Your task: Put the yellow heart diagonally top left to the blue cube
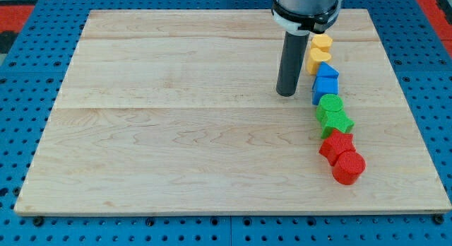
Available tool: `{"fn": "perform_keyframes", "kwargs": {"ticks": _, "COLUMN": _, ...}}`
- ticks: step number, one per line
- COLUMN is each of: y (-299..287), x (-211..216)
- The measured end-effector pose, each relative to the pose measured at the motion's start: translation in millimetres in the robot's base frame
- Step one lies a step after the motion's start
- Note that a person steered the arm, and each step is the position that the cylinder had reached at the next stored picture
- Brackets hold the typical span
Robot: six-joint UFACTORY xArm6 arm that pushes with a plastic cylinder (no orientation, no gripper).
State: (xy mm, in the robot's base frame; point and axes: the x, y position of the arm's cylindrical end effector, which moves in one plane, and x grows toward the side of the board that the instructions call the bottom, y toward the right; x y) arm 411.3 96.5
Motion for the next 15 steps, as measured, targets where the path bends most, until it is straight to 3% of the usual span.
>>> {"fn": "perform_keyframes", "kwargs": {"ticks": 4, "y": -3.7, "x": -28.9}}
{"fn": "perform_keyframes", "kwargs": {"ticks": 8, "y": 28.8, "x": -173.2}}
{"fn": "perform_keyframes", "kwargs": {"ticks": 9, "y": 95.9, "x": -160.9}}
{"fn": "perform_keyframes", "kwargs": {"ticks": 11, "y": 71.3, "x": -70.6}}
{"fn": "perform_keyframes", "kwargs": {"ticks": 13, "y": 62.0, "x": -9.7}}
{"fn": "perform_keyframes", "kwargs": {"ticks": 14, "y": 60.0, "x": -8.1}}
{"fn": "perform_keyframes", "kwargs": {"ticks": 15, "y": 105.5, "x": 25.2}}
